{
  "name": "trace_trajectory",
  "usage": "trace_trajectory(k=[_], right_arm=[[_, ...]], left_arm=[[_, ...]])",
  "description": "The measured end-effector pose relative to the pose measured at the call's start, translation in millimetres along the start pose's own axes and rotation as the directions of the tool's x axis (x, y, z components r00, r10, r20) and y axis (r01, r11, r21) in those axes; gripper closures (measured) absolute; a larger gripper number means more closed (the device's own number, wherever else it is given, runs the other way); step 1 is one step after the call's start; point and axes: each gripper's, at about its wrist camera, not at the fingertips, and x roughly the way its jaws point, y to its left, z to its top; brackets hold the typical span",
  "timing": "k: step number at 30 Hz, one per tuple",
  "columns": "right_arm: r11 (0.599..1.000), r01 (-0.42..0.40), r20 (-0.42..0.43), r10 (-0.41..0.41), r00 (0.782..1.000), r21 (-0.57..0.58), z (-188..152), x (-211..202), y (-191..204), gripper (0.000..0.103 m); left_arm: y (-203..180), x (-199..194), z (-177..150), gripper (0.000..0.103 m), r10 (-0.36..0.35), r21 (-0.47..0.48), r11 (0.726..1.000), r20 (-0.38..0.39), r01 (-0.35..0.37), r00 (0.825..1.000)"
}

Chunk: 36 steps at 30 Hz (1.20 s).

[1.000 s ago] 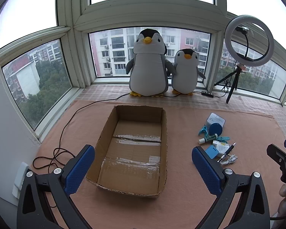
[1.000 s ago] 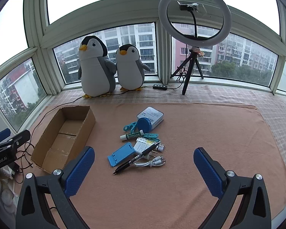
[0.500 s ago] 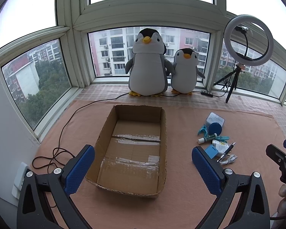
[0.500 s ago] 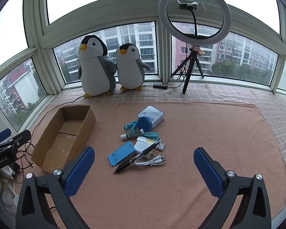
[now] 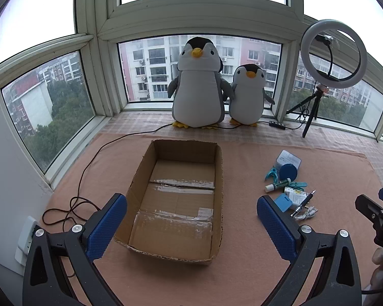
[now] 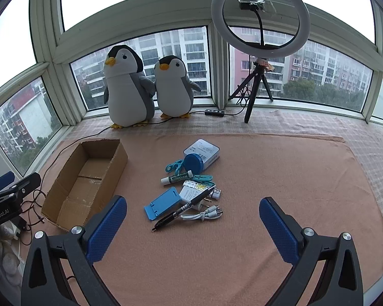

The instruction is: Organize rigid objects

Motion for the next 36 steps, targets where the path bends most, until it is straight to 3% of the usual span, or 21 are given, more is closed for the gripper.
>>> trace_trajectory(k=[36], right_arm=[[1.0,-0.011,-0.045,0.012,0.999,0.013,2,12,2,0.0]], left_arm=[[6,13,-2,0.0,0.008,-0.008,1.0,-0.029,-0.009,1.0]])
